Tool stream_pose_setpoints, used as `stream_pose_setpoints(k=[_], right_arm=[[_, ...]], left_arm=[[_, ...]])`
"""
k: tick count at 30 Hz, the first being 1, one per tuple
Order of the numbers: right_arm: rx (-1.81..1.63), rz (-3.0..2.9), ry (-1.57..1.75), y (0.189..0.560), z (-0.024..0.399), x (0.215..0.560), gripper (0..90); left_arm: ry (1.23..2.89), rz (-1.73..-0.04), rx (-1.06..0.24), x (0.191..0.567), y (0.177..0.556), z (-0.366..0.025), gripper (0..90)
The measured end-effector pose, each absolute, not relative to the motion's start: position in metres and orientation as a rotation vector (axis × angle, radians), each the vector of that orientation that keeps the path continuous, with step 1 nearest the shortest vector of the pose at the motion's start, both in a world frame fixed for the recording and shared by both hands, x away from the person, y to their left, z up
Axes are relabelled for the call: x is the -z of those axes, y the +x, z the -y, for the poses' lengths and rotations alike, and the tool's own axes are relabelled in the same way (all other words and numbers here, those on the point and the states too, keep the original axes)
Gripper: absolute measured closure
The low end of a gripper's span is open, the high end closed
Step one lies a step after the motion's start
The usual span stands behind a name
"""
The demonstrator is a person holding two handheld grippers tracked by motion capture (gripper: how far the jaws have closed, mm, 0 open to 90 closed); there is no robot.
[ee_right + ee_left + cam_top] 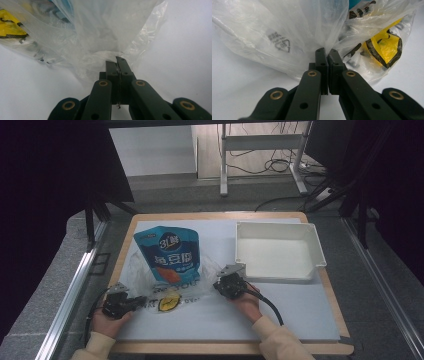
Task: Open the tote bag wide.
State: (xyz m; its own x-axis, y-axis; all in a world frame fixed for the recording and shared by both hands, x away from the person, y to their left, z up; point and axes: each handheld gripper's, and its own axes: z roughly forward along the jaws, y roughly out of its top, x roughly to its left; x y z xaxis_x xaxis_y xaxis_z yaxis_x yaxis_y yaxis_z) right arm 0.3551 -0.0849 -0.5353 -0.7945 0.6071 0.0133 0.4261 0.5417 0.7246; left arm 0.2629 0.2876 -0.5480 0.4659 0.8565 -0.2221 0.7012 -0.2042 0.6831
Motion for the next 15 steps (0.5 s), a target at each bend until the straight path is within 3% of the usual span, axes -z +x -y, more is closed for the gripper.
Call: stream_pose_setpoints(k=[7,11,15], right_arm=[[-1.103,-2.538,0.866,0.355,0.085,0.535,87.8],[-1.149,-2.527,0.862,0.351,0.089,0.528,68.2],[-1.219,-2.447,0.87,0.339,0.101,0.513,54.5]], left_arm=[[1.972,-1.293,-0.265,0.548,0.264,-0.288,88.5],[1.973,-1.292,-0.269,0.549,0.263,-0.287,88.5],[1.974,-1.289,-0.27,0.549,0.263,-0.287,88.5]])
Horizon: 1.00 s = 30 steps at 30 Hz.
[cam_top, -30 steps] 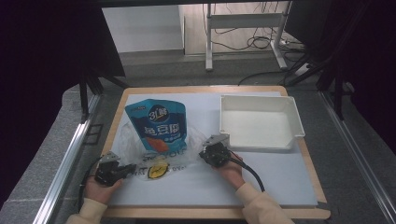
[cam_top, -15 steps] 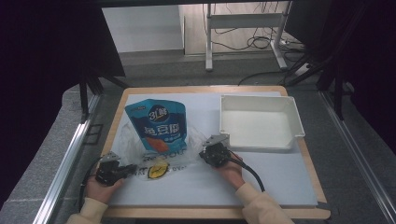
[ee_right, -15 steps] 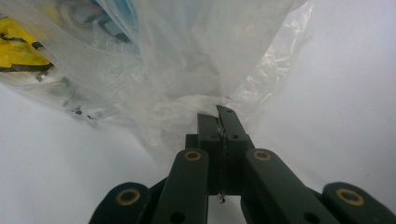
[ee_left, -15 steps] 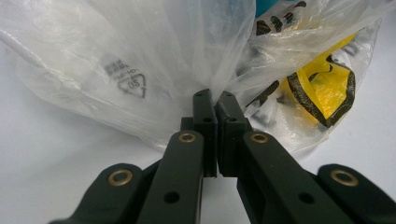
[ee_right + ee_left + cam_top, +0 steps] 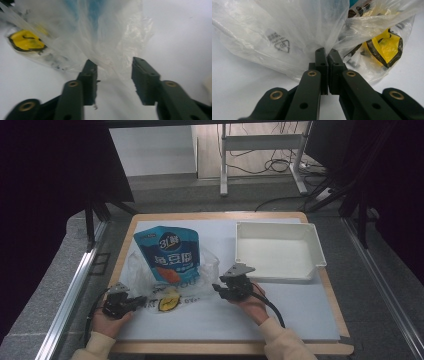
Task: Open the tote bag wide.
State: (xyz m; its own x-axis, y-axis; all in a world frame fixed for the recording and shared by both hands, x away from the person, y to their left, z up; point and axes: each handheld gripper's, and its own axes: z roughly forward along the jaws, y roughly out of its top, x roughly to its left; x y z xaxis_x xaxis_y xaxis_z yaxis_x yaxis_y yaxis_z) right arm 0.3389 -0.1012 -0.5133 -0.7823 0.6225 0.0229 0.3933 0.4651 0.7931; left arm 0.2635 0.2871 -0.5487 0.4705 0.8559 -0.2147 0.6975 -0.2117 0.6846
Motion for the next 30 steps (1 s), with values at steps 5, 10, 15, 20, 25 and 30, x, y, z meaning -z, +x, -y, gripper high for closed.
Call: stream_pose_setpoints(k=[5,10,15,20,25,30], right_arm=[[-1.287,-2.384,0.885,0.325,0.121,0.495,48.0],[-1.351,-2.293,0.897,0.32,0.143,0.467,47.7],[-1.41,-2.189,0.893,0.328,0.151,0.433,47.8],[-1.411,-2.183,0.839,0.348,0.133,0.4,47.3],[-1.398,-2.23,0.824,0.375,0.101,0.385,47.1],[-1.356,-2.298,0.825,0.391,0.076,0.394,47.1]], left_arm=[[1.977,-1.284,-0.27,0.549,0.263,-0.287,88.5],[1.977,-1.284,-0.27,0.549,0.263,-0.286,88.5],[1.971,-1.286,-0.271,0.549,0.263,-0.286,88.5],[1.977,-1.284,-0.277,0.549,0.263,-0.285,88.5],[1.977,-1.283,-0.278,0.549,0.263,-0.284,88.5],[1.981,-1.279,-0.277,0.549,0.263,-0.285,88.5]])
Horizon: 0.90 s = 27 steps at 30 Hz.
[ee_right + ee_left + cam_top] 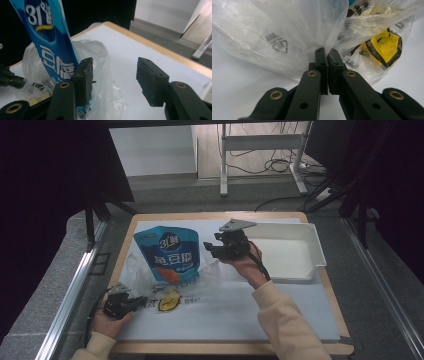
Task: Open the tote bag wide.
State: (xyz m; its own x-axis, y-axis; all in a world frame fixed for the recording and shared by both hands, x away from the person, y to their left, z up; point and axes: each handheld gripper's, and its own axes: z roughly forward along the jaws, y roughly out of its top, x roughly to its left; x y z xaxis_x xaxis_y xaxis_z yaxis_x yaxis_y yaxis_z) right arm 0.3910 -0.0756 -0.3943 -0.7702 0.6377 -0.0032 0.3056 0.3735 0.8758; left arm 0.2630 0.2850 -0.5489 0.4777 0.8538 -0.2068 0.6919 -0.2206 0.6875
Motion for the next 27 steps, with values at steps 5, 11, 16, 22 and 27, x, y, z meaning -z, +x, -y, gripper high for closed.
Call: stream_pose_setpoints(k=[5,11,16,22,27], right_arm=[[-1.313,-2.353,0.854,0.395,0.066,0.412,47.7],[-1.294,-2.421,0.877,0.399,0.065,0.431,61.0],[-1.281,-2.447,0.884,0.399,0.065,0.441,84.4],[-1.24,-2.414,0.924,0.396,0.067,0.46,87.4],[-1.206,-2.373,0.969,0.394,0.067,0.474,87.6]], left_arm=[[1.982,-1.278,-0.278,0.549,0.263,-0.285,88.5],[1.981,-1.283,-0.277,0.549,0.263,-0.284,88.4],[1.983,-1.282,-0.276,0.549,0.262,-0.285,88.4],[1.983,-1.283,-0.277,0.549,0.262,-0.285,88.4],[1.982,-1.284,-0.279,0.549,0.262,-0.285,88.4]])
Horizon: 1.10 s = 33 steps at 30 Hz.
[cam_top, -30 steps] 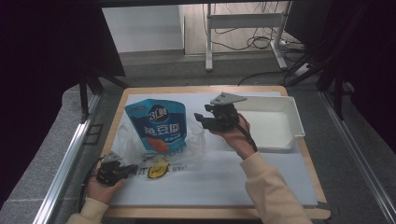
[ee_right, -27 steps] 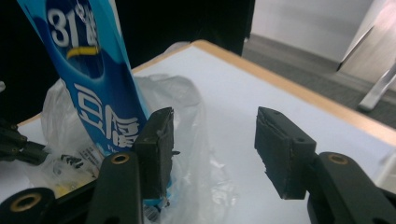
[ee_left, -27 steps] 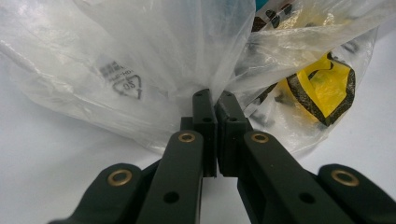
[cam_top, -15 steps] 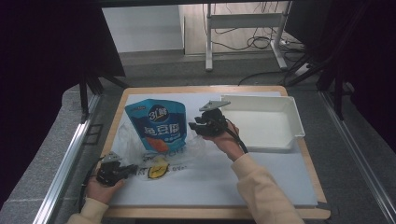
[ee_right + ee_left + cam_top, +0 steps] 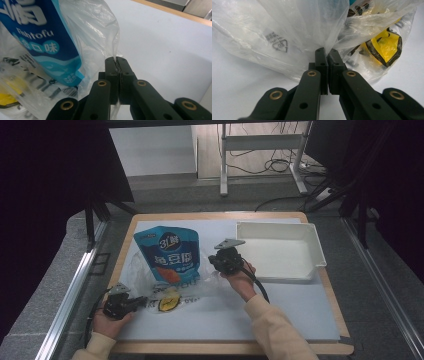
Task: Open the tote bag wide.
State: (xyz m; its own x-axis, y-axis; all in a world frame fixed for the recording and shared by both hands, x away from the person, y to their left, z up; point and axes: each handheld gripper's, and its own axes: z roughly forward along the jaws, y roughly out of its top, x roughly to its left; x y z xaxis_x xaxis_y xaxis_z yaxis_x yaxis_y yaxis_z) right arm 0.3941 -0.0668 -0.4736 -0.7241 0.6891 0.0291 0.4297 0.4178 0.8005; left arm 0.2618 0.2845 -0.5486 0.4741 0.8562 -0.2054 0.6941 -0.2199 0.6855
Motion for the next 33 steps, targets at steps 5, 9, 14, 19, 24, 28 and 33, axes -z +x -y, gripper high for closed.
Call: stream_pose_setpoints(k=[5,9,14,19,24,28,33], right_arm=[[-1.189,-2.368,0.97,0.39,0.063,0.485,87.8],[-1.161,-2.361,0.994,0.388,0.058,0.496,88.2],[-1.113,-2.367,1.031,0.39,0.054,0.511,88.4],[-1.066,-2.372,1.073,0.394,0.052,0.524,88.4],[-1.025,-2.379,1.091,0.397,0.052,0.532,88.5],[-1.035,-2.373,1.092,0.396,0.054,0.537,88.6],[-1.046,-2.372,1.083,0.395,0.055,0.537,88.6]], left_arm=[[1.977,-1.287,-0.278,0.549,0.261,-0.285,88.4],[1.98,-1.285,-0.277,0.549,0.261,-0.285,88.4],[1.982,-1.284,-0.275,0.549,0.261,-0.285,88.4],[1.982,-1.284,-0.274,0.549,0.261,-0.285,88.4],[1.982,-1.284,-0.271,0.549,0.261,-0.285,88.3],[1.981,-1.286,-0.266,0.549,0.26,-0.285,88.3],[1.978,-1.29,-0.268,0.549,0.257,-0.284,88.1]])
